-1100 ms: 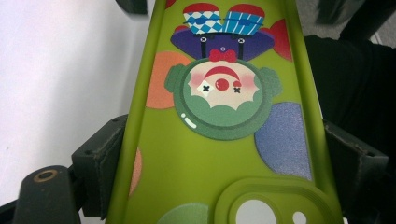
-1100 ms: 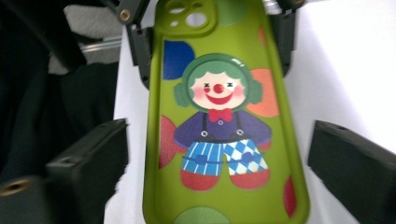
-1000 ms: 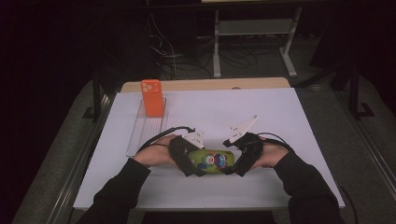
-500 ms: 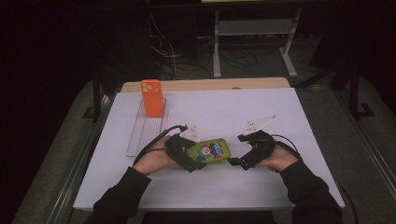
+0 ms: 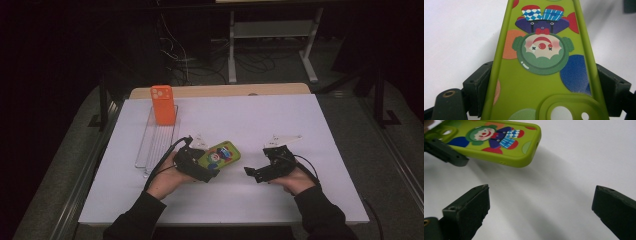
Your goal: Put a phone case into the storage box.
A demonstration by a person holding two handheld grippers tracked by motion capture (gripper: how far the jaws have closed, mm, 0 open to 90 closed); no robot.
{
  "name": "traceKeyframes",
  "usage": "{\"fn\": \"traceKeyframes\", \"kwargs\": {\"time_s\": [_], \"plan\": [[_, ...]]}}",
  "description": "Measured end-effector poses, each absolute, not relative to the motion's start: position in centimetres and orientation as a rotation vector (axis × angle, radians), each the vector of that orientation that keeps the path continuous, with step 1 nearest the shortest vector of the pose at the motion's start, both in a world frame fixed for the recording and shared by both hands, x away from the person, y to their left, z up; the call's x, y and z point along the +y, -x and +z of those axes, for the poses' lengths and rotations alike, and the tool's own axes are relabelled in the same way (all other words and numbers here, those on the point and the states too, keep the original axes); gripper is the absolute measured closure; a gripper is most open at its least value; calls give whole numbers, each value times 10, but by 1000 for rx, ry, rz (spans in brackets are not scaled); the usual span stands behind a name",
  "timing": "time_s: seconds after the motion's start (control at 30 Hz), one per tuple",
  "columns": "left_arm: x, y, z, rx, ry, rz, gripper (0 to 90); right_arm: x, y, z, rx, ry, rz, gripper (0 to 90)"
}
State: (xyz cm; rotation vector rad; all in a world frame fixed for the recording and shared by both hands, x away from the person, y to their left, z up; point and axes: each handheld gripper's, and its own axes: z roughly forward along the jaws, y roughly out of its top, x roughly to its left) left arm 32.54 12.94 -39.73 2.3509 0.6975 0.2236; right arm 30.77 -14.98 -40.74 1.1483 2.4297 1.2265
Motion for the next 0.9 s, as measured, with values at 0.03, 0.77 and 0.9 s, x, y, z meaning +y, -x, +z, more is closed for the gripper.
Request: {"fn": "traceKeyframes", "kwargs": {"time_s": [0.03, 0.77, 0.9], "plan": [[130, -325, -397, 699, -2348, 227, 148, -148, -307, -410, 2425, -1150, 1218, 7], [131, -326, -399, 718, -2334, 222, 148, -129, -305, -423, 2394, -915, 1042, 7], [131, -326, -399, 712, -2334, 220, 148, -126, -304, -423, 2382, -849, 1006, 7]]}}
